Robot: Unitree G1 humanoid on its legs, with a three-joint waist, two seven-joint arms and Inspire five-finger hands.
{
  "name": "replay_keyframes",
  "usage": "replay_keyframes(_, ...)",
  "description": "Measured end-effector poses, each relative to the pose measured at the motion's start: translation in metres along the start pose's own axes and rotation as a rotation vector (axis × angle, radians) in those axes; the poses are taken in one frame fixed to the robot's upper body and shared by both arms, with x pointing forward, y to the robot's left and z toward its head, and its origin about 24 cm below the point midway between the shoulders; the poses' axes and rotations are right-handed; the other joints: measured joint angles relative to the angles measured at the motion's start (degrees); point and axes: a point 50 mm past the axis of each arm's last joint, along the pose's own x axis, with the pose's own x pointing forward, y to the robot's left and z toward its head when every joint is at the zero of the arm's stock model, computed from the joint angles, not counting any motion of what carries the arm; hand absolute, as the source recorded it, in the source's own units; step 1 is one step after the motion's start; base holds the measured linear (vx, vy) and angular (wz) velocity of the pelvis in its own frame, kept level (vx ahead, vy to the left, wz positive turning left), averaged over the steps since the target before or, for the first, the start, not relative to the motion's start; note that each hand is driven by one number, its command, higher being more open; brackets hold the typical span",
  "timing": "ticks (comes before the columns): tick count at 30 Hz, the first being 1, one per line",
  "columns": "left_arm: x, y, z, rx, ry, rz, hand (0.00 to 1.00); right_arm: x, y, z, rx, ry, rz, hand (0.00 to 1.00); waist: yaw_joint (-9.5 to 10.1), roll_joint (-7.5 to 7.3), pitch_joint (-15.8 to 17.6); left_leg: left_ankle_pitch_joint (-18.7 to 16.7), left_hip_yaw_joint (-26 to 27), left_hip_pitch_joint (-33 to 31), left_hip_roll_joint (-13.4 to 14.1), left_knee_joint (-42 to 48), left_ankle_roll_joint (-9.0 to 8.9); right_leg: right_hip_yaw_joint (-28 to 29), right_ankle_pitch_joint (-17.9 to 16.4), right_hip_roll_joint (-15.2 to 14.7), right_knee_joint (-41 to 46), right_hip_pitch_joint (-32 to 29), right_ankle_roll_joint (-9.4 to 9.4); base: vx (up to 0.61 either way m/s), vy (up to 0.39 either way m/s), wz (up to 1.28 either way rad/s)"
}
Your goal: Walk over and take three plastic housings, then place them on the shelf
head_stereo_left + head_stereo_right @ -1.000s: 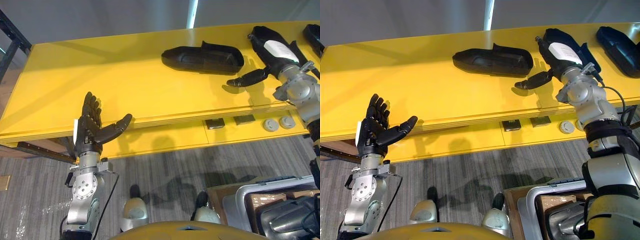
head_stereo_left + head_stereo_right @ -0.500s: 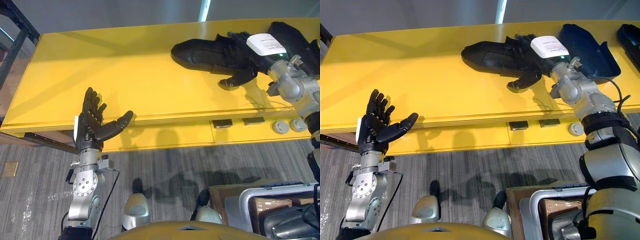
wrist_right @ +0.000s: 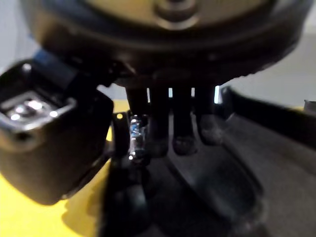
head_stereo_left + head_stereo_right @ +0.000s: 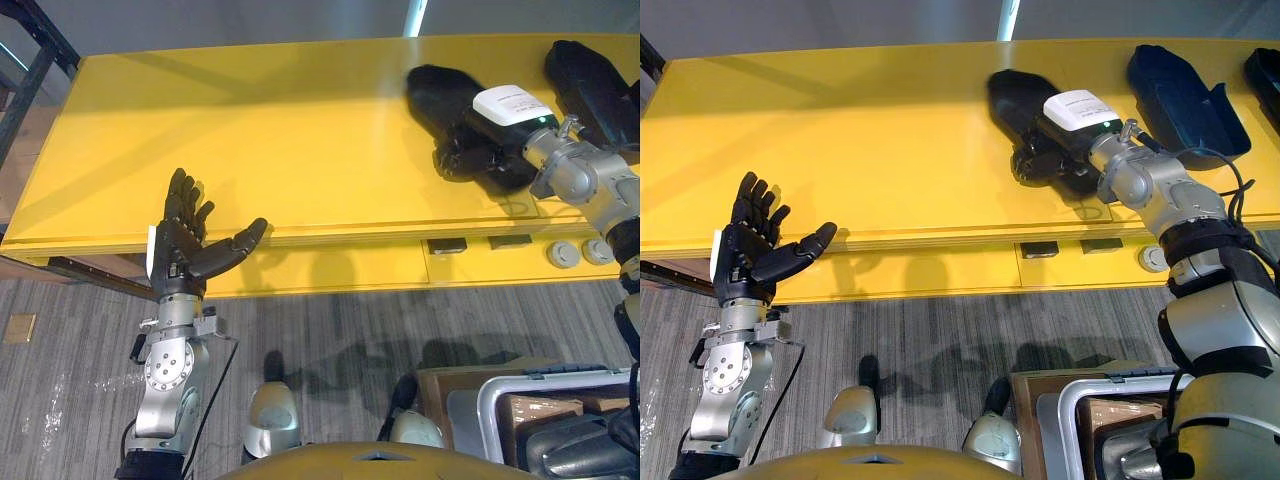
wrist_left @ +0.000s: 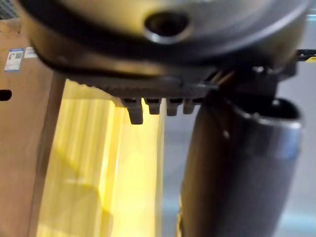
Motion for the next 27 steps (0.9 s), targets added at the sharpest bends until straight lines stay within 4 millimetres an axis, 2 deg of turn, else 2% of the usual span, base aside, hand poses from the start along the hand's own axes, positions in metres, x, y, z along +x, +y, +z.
replay_keyframes(8, 0.001, 0.002, 0.001, 0.008, -0.008, 0.005, 1.00, 0.001, 0.002, -0.002, 0.016, 0.045, -0.069, 0.00, 0.00, 0.03, 0.0, 0.4, 0.3, -0.2, 0.0, -0.6, 0.01, 0.2, 0.0, 0.0, 0.2, -0.7, -0.01, 0.00, 0.000, 0.00)
replay_keyframes(14, 0.001, 0.001, 0.003, 0.000, -0.013, 0.015, 1.00, 0.004, 0.007, -0.001, 0.177, 0.183, -0.172, 0.00, -0.09, 0.08, 0.2, 0.4, 0.6, -0.2, 0.0, -0.6, 0.00, 0.4, 0.0, 0.0, 0.3, -1.0, -0.01, 0.00, 0.001, -0.01)
replay_keyframes(17, 0.000, -0.001, 0.003, -0.022, -0.015, 0.051, 1.00, 0.008, 0.003, 0.011, 0.350, 0.228, -0.256, 0.00, -0.34, 0.10, 0.3, 0.4, 1.1, -0.2, 0.1, -0.6, 0.01, 1.0, 0.0, 0.0, 0.6, -1.6, -0.01, 0.00, 0.006, -0.08)
replay_keyframes(20, 0.001, -0.007, 0.003, -0.049, -0.015, 0.057, 1.00, 0.017, 0.003, 0.024, 0.478, 0.255, -0.268, 0.00, -0.53, 0.10, 0.3, 0.3, 1.5, -0.2, 0.1, -0.5, -0.03, 1.5, 0.0, 0.0, 0.7, -1.9, -0.01, -0.01, 0.005, -0.06)
replay_keyframes(24, 0.002, -0.017, 0.002, -0.074, -0.009, 0.045, 1.00, 0.027, 0.007, 0.038, 0.583, 0.274, -0.258, 0.00, -0.33, 0.10, 0.3, 0.2, 1.7, -0.2, 0.2, -0.3, -0.07, 1.8, 0.0, 0.0, 1.0, -2.2, -0.03, -0.02, 0.004, -0.04)
replay_keyframes(27, 0.002, -0.020, 0.003, -0.088, -0.002, 0.061, 1.00, 0.038, -0.002, 0.050, 0.648, 0.259, -0.257, 0.00, -0.28, 0.49, 0.7, 0.0, 1.7, -0.2, 0.2, 0.3, -0.01, 2.0, 0.0, 0.0, 1.2, -2.1, -0.03, 0.00, 0.000, 0.00)
